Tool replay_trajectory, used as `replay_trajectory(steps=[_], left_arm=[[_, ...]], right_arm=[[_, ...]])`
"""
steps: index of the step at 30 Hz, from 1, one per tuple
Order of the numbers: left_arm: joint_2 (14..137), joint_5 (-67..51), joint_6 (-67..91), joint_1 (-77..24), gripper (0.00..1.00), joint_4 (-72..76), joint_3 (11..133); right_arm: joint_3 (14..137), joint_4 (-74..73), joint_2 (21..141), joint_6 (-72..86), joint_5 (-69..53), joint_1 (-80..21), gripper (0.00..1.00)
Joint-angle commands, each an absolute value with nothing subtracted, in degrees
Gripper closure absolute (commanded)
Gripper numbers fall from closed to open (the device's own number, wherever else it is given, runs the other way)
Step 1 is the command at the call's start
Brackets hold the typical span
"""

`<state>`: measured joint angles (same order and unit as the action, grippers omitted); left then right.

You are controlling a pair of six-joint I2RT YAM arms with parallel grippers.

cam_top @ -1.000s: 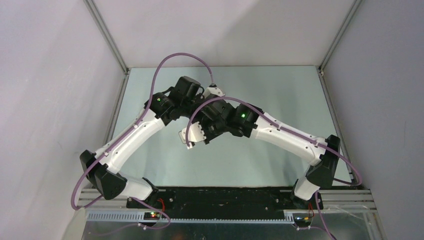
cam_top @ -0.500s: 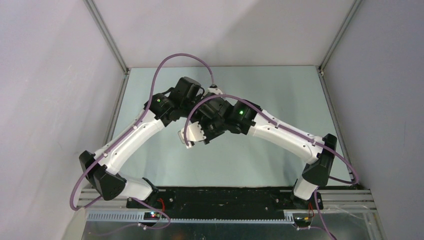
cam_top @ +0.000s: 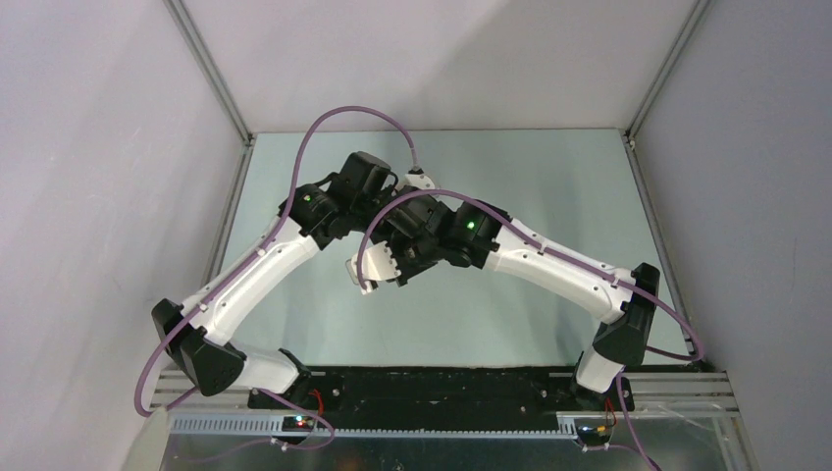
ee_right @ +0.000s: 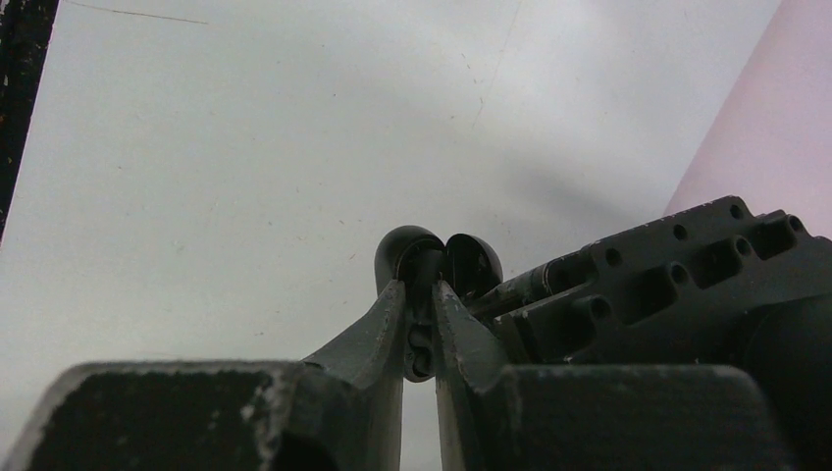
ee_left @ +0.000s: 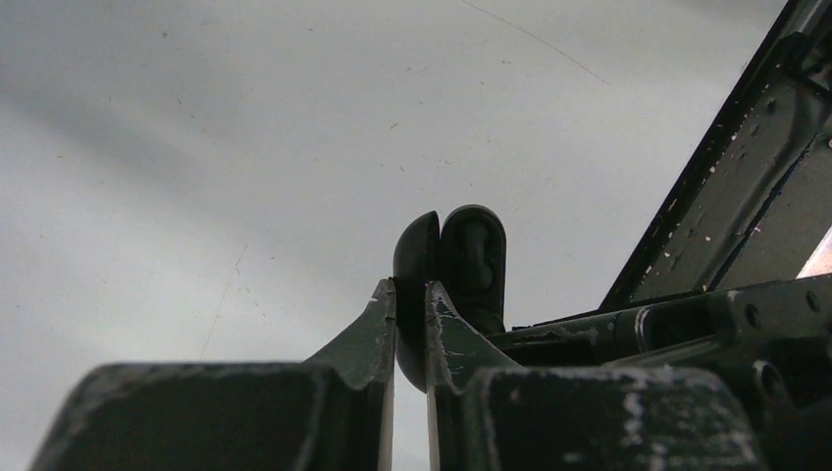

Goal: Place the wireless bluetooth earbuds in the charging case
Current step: Insert the left earbud into the left side groove of the charging case.

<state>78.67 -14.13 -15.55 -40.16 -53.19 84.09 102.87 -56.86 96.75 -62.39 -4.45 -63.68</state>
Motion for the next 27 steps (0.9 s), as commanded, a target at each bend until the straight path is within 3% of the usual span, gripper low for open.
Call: replay_trajectory(steps=[1,27], left_arm=[[76.24,-15.29,-15.81,-40.59,1.00,-49.92,84.20],[76.99,-15.88,-15.45,-40.59,1.00,-49.87,84.19]], right_arm=[[102.50,-54.68,95.80,-60.30,-3.42,-64.02,0.79],[101.84,-47.67,92.25,-59.54,-5.06,-64.53,0.70]])
